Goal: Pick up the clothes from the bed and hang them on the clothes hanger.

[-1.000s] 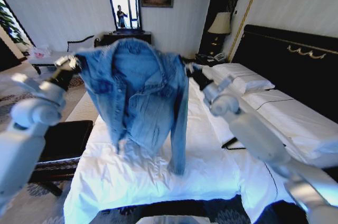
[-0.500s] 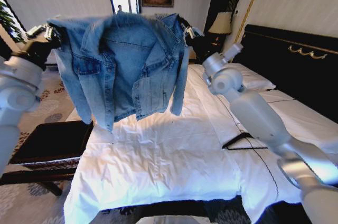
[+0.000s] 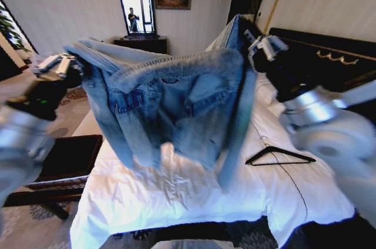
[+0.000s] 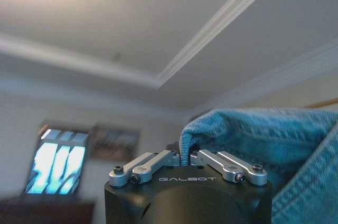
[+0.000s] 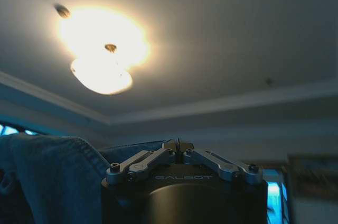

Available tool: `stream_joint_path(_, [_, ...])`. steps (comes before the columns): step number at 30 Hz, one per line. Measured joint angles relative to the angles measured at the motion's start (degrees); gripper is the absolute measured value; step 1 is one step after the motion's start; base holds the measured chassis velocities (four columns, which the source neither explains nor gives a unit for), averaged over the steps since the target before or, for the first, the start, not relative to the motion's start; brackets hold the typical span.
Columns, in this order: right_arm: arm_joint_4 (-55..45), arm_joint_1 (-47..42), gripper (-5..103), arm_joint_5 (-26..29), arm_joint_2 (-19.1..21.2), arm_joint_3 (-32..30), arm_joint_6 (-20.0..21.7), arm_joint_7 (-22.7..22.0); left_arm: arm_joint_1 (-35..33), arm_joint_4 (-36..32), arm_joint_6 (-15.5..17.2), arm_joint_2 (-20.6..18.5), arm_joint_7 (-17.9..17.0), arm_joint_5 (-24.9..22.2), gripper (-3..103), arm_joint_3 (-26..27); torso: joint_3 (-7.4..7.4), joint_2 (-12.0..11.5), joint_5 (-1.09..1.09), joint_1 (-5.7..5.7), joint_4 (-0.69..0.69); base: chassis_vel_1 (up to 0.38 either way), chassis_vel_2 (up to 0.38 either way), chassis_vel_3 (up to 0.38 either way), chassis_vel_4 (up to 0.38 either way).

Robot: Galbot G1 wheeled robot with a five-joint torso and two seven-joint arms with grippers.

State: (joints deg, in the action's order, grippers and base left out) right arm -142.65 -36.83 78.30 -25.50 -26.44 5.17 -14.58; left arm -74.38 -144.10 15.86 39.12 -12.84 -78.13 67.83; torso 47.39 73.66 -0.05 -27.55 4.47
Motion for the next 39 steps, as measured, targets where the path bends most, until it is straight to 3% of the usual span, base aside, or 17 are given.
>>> stream_joint_path(4, [1.7,-2.7,2,-1.4,-1.0,4.5,4.3,-4.3,-4.6,0.1,6.1,4.8,-3.7,2.0,3,-4.6,0.02,0.0,0.07,-0.02,0.01,0.0,0.0,0.0,0.0])
stream_joint_path(5, [3.5,-5.5,2,-3.0,-1.8,6.5,5.8,-5.1,-6.8,0.3,9.1,8.0,-4.5,4.4,3,-8.7,0.03,0.0,0.07,-0.05,-0.02,0.0,0.0,0.0,0.0])
stream_joint_path(7, [8.6,-11.8,2,-7.0,-4.2,11.5,8.1,-7.3,-8.9,2.1,11.8,13.1,-5.7,9.4,3,-18.2,0.05,0.0,0.07,-0.05,-0.04,0.0,0.0,0.0,0.0])
stream_joint_path(8, [11.4,-14.1,2,-9.1,-5.5,13.9,9.0,-8.5,-9.1,4.2,12.4,15.4,-6.2,12.3,3,-23.2,0.04,0.0,0.1,-0.05,-0.03,0.0,0.0,0.0,0.0])
stream_joint_path(9, [11.4,-14.1,2,-9.1,-5.5,13.9,9.0,-8.5,-9.1,4.2,12.4,15.4,-6.2,12.3,3,-23.2,0.04,0.0,0.1,-0.05,-0.03,0.0,0.0,0.0,0.0])
stream_joint_path(12, [22.4,-17.9,2,-14.9,-10.5,22.1,10.4,-11.7,-6.8,14.6,12.8,21.0,-6.3,19.7,3,-39.8,0.05,0.0,0.09,-0.05,0.03,0.0,0.0,0.0,0.0])
stream_joint_path(13, [22.4,-17.9,2,-14.9,-10.5,22.1,10.4,-11.7,-6.8,14.6,12.8,21.0,-6.3,19.7,3,-39.8,0.05,0.0,0.09,-0.05,0.03,0.0,0.0,0.0,0.0])
stream_joint_path(17, [31.8,-18.4,2,-20.2,-14.9,28.0,9.5,-12.0,-2.0,25.4,11.1,25.7,-4.8,26.6,3,-50.0,0.04,0.0,0.05,-0.06,0.01,0.0,0.0,0.0,0.0])
stream_joint_path(23, [38.5,-16.3,2,-24.3,-19.3,31.5,7.5,-9.8,2.2,31.5,9.8,28.3,-4.0,29.5,3,-52.6,0.03,0.0,0.05,-0.04,0.01,0.0,0.0,0.0,0.0])
stream_joint_path(33, [55.7,-5.6,2,-29.8,-27.7,36.9,3.2,-5.6,12.7,48.1,6.0,30.3,-1.3,30.2,3,-47.8,0.05,0.0,0.03,-0.05,0.0,0.0,0.0,0.0,0.0])
stream_joint_path(39, [67.5,2.2,2,-32.4,-33.2,40.3,0.3,-4.1,19.8,58.8,4.1,33.7,0.5,30.6,3,-46.7,0.05,0.0,0.04,-0.05,-0.01,0.0,0.0,0.0,0.0])
